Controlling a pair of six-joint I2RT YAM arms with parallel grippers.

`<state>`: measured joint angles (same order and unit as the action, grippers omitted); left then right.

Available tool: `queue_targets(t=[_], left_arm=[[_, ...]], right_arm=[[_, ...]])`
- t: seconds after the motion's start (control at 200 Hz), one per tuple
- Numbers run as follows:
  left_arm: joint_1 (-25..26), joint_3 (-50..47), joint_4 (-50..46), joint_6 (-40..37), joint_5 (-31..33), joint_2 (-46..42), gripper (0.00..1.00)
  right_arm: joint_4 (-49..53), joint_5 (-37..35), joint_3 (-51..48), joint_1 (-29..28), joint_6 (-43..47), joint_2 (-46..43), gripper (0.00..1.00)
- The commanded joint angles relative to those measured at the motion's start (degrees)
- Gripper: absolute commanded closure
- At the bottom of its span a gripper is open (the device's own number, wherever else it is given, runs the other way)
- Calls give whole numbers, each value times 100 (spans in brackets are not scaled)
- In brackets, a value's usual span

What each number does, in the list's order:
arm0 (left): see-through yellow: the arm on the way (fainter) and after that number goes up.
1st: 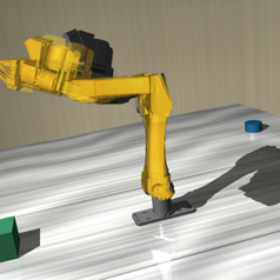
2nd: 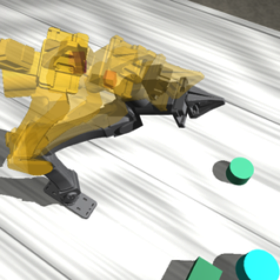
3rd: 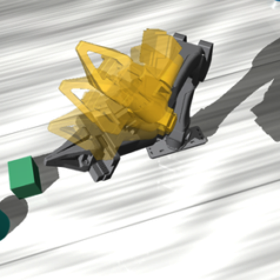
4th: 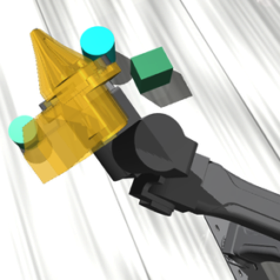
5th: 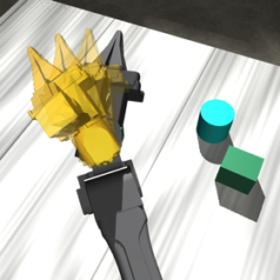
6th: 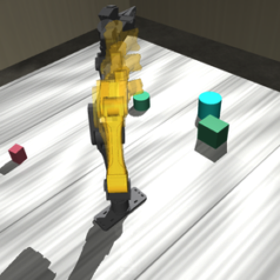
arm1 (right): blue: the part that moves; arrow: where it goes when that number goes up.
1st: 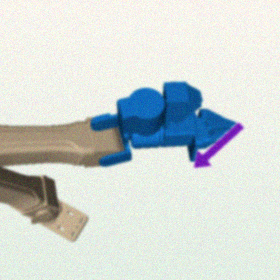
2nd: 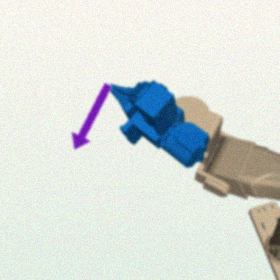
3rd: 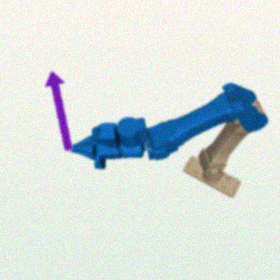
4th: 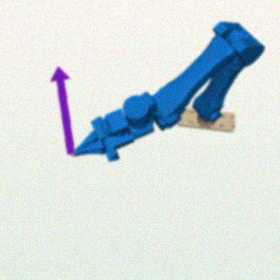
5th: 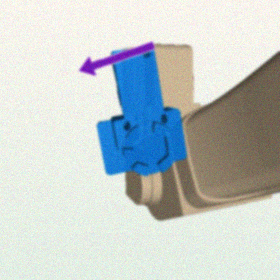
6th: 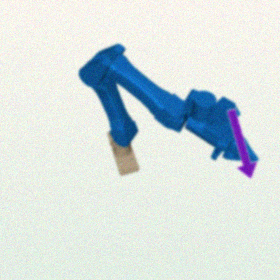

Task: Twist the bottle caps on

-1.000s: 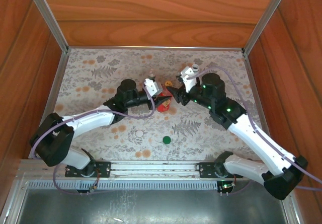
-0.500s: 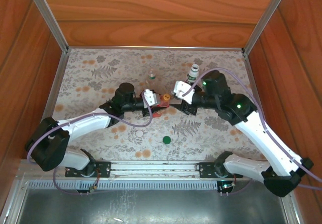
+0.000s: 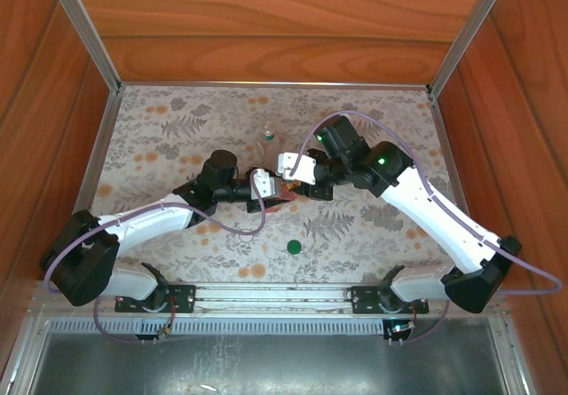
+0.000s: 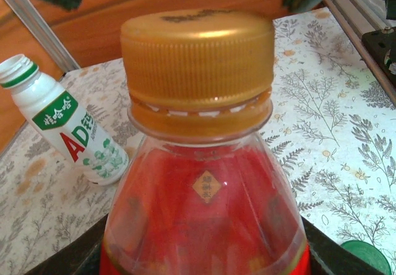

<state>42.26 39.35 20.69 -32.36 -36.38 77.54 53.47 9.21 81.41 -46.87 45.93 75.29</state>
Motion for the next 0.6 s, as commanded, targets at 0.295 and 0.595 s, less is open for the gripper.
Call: queue_targets(t=[0.295,0.595], left_arm=[[48,-165,-90,-265,-256,-278,47],[48,-106,-91,-223,211,-348,47]], right_arm=[[347,159,305,-41,205,379,73],[335,-18,382,-41,-410,508,91]])
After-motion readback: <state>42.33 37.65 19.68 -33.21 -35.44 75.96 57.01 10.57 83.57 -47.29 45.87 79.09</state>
